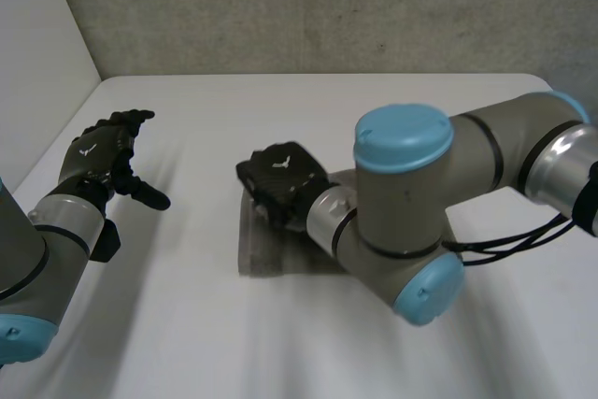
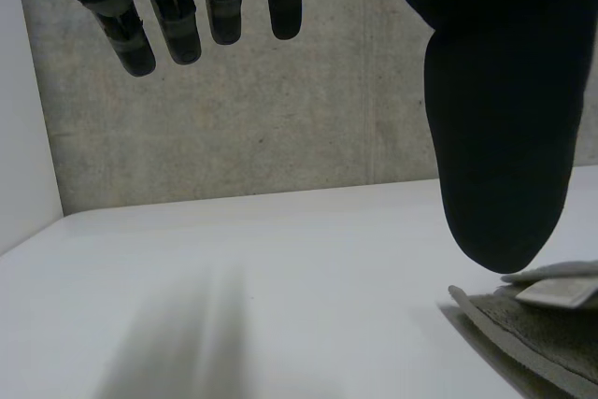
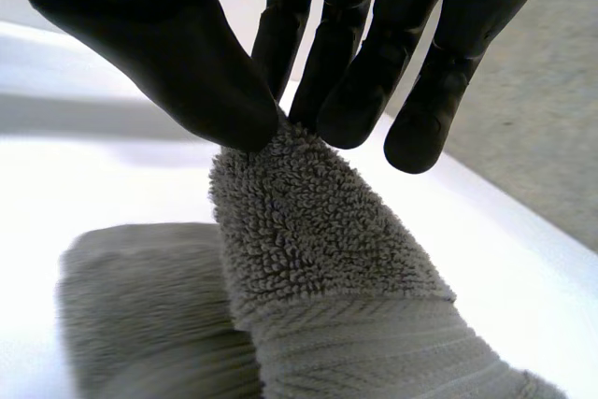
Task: Fold the laundry
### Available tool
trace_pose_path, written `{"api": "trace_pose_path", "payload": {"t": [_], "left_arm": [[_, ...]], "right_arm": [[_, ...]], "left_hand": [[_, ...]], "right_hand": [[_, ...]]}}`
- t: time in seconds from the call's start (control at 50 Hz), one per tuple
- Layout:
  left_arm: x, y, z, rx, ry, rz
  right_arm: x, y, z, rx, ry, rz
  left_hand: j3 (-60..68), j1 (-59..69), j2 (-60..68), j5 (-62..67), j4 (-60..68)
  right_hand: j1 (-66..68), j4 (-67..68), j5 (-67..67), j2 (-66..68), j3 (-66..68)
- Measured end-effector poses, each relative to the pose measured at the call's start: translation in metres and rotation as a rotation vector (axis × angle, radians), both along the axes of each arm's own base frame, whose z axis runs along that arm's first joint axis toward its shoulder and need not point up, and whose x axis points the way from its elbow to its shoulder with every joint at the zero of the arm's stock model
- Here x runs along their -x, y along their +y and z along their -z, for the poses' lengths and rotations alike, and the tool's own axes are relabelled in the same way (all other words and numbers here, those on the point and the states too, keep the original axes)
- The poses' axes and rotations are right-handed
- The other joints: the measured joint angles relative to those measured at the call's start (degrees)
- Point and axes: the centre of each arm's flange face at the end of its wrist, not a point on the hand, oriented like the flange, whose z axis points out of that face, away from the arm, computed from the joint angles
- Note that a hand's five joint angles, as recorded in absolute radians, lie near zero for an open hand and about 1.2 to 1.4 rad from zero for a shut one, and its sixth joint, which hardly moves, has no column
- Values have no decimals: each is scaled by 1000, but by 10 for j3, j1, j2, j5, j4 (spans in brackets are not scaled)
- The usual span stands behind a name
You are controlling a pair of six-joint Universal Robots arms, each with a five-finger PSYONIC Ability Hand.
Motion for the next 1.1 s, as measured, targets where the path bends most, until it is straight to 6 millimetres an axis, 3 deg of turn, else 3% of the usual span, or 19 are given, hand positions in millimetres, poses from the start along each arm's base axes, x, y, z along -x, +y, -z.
{"api": "trace_pose_path", "payload": {"t": [0.24,0.36,0.4,0.48,0.52,0.6,0.74,0.94,1.1], "left_arm": [[0,0,0,1,0,0],[0,0,0,-1,0,1],[0,0,1,-2,0,1],[1,1,1,-4,-1,5],[2,1,1,-4,-1,7],[4,3,1,-4,-1,18],[18,8,1,1,0,80],[53,14,-6,35,2,190],[74,17,-29,97,-65,246]], "right_arm": [[-10,24,37,-54,71,-60],[-10,27,37,-63,66,-72],[-10,28,34,-63,60,-82],[-7,33,23,-63,46,-114],[-3,33,17,-63,44,-115],[19,21,2,-62,48,-47],[99,-26,-14,-61,66,230],[178,-55,17,-51,128,440],[197,-58,42,-6,205,439]], "left_hand": [[0,0,0,0,0],[0,0,0,0,0],[0,0,0,0,0],[0,0,0,0,0],[0,0,0,0,0],[0,0,0,0,0],[0,0,0,0,0],[0,0,0,0,0],[0,0,0,0,0]], "right_hand": [[0,0,2,0,0],[-4,-4,0,-4,-4],[-82,-83,-84,-79,-85],[-486,-469,-493,-476,-476],[-585,-585,-599,-580,-591],[-629,-618,-625,-608,-628],[-629,-618,-625,-608,-628],[-616,-614,-616,-601,-620],[-458,-461,-451,-445,-461]]}}
